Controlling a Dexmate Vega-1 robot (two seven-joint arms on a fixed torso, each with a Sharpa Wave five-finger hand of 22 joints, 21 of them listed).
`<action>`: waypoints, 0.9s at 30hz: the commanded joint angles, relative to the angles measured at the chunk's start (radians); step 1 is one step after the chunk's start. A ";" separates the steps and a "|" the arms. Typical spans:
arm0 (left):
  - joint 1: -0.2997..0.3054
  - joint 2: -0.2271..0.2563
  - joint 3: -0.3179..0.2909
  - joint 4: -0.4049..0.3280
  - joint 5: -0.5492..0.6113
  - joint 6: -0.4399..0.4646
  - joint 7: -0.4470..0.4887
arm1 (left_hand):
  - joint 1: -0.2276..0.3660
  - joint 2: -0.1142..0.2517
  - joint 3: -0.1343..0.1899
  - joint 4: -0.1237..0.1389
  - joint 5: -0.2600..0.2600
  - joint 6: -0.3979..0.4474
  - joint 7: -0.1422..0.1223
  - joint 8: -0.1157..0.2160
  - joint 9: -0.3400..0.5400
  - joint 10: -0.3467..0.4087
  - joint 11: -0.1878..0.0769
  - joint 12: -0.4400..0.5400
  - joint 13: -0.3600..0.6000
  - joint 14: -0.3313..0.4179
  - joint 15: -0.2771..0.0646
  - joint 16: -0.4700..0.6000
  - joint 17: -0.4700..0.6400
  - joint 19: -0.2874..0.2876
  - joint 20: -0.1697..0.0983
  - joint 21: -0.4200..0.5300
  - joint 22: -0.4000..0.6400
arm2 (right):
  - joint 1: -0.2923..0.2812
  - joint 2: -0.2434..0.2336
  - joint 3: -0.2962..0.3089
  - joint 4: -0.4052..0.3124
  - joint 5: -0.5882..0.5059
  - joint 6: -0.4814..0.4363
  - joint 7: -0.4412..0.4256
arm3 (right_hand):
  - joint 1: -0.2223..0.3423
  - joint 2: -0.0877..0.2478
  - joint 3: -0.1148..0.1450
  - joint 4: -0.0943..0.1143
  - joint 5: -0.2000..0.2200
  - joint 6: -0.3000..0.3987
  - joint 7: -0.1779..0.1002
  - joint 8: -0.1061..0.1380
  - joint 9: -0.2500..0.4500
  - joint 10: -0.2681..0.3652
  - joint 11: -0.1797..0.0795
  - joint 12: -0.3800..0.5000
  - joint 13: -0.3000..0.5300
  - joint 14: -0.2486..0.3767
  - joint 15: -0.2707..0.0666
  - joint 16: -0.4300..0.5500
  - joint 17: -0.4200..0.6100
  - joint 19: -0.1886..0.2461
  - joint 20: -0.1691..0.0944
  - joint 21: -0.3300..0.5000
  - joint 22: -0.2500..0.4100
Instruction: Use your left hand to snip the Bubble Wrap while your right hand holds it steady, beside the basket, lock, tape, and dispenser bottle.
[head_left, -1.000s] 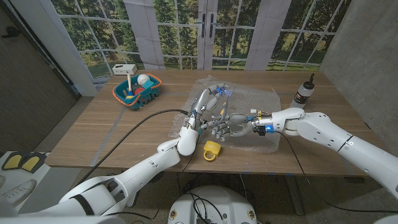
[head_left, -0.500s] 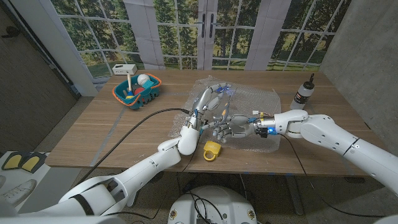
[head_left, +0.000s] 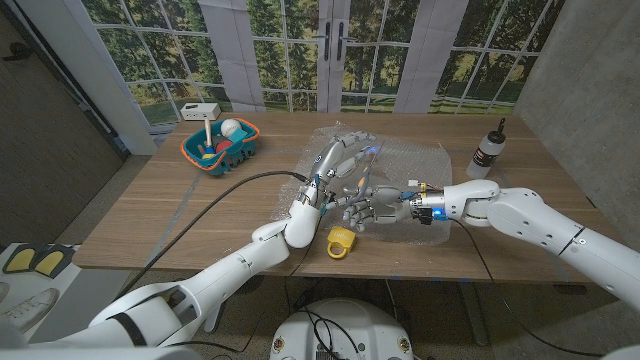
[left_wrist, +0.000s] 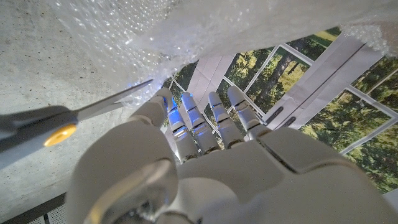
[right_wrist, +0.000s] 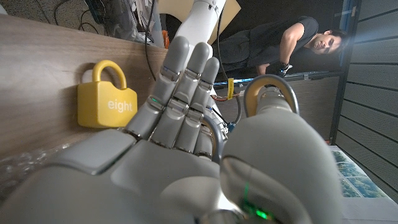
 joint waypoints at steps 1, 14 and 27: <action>-0.020 0.022 0.011 -0.001 0.006 -0.035 -0.057 | 0.060 -0.006 -0.008 -0.015 0.008 0.019 -0.001 0.000 -0.024 0.003 0.001 0.002 -0.033 -0.002 -0.162 0.016 -0.034 0.001 0.011 -0.014 0.004 | -0.028 -0.017 0.019 -0.022 0.017 0.009 -0.028 | -0.005 0.006 0.003 0.002 0.009 0.012 0.014 0.011 0.000 0.007 -0.001 -0.001 0.001 -0.018 -0.067 -0.002 0.003 0.014 -0.086 -0.003 0.000; -0.052 0.030 0.018 0.047 -0.017 -0.097 -0.141 | -0.007 -0.119 -0.192 0.048 0.006 -0.035 -0.017 -0.008 -0.162 -0.026 -0.002 0.009 -0.178 -0.001 -0.159 0.033 -0.154 0.015 0.013 -0.116 0.005 | -0.020 -0.012 0.018 -0.008 0.015 0.017 -0.018 | 0.004 0.013 0.007 -0.001 0.011 0.005 0.006 0.011 -0.009 0.010 -0.006 -0.002 0.004 -0.018 -0.069 -0.002 0.003 0.014 -0.087 -0.009 0.000; -0.068 -0.001 0.021 0.096 -0.036 -0.091 -0.164 | -0.032 -0.081 -0.179 0.043 0.014 -0.072 0.004 0.002 -0.211 0.093 0.041 0.050 -0.227 0.128 -0.146 0.072 -0.191 0.070 0.036 -0.148 0.007 | -0.009 -0.006 0.019 0.008 0.017 0.013 -0.010 | 0.014 0.020 0.011 -0.005 0.013 0.003 -0.001 0.014 -0.018 0.009 -0.010 -0.006 0.006 -0.019 -0.068 -0.003 0.004 0.014 -0.090 -0.015 0.001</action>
